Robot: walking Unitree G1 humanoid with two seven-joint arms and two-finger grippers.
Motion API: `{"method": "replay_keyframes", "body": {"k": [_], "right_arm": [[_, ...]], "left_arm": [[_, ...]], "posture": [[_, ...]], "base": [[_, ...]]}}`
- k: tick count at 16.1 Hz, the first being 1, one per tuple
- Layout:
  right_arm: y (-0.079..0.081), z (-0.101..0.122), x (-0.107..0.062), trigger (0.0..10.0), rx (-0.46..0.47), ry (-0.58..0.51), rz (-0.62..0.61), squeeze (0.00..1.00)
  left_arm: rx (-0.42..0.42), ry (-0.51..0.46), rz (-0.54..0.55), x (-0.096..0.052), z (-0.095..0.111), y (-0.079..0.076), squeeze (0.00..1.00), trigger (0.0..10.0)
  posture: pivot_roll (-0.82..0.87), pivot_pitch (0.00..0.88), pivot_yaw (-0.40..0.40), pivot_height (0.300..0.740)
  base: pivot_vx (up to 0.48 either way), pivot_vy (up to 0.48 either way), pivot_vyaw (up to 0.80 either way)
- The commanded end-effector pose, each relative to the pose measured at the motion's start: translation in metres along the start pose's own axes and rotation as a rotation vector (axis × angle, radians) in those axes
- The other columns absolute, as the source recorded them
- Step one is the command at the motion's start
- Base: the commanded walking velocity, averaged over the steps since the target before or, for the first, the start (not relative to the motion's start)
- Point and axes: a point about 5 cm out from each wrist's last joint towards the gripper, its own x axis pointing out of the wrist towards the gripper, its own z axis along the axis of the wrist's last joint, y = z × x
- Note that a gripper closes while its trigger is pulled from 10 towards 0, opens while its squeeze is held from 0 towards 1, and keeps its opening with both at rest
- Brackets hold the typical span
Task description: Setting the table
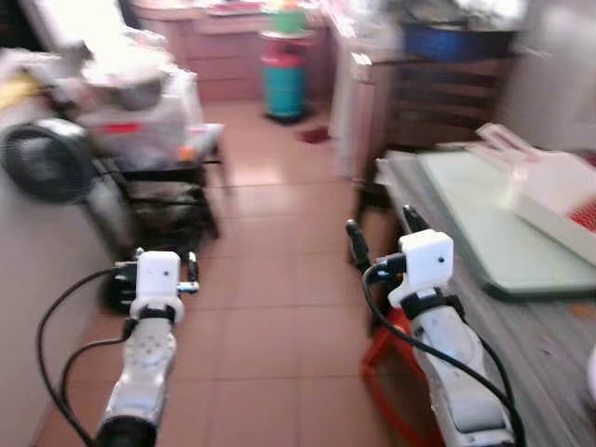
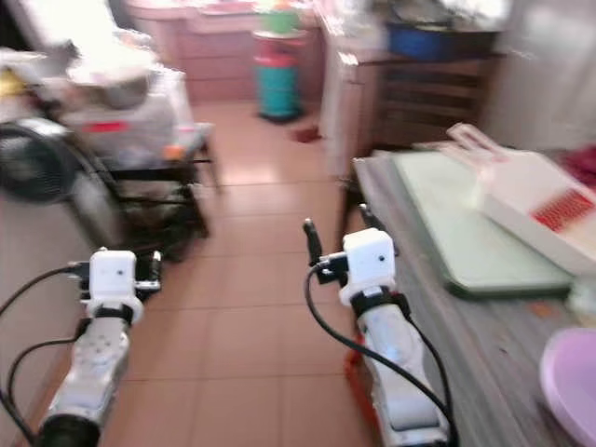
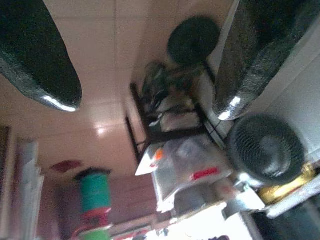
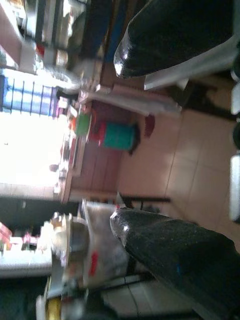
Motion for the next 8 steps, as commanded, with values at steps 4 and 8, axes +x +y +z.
{"method": "replay_keyframes", "body": {"k": [4,8], "right_arm": [[-0.002,-0.020,-0.001,10.0,-0.005,0.056,0.005,0.00],[-0.004,-0.025,0.001,10.0,0.010,0.060,-0.010,0.00]], "left_arm": [[0.040,0.176,-0.106,-0.011,-0.042,-0.004,0.00,10.0],[0.020,0.258,-0.157,-0.017,-0.059,-0.010,0.00,10.0]], "posture": [[0.06,0.000,0.033,0.740],[0.06,0.000,0.035,0.740]], "base": [[0.000,0.000,0.78],[0.000,0.000,0.16]]}}
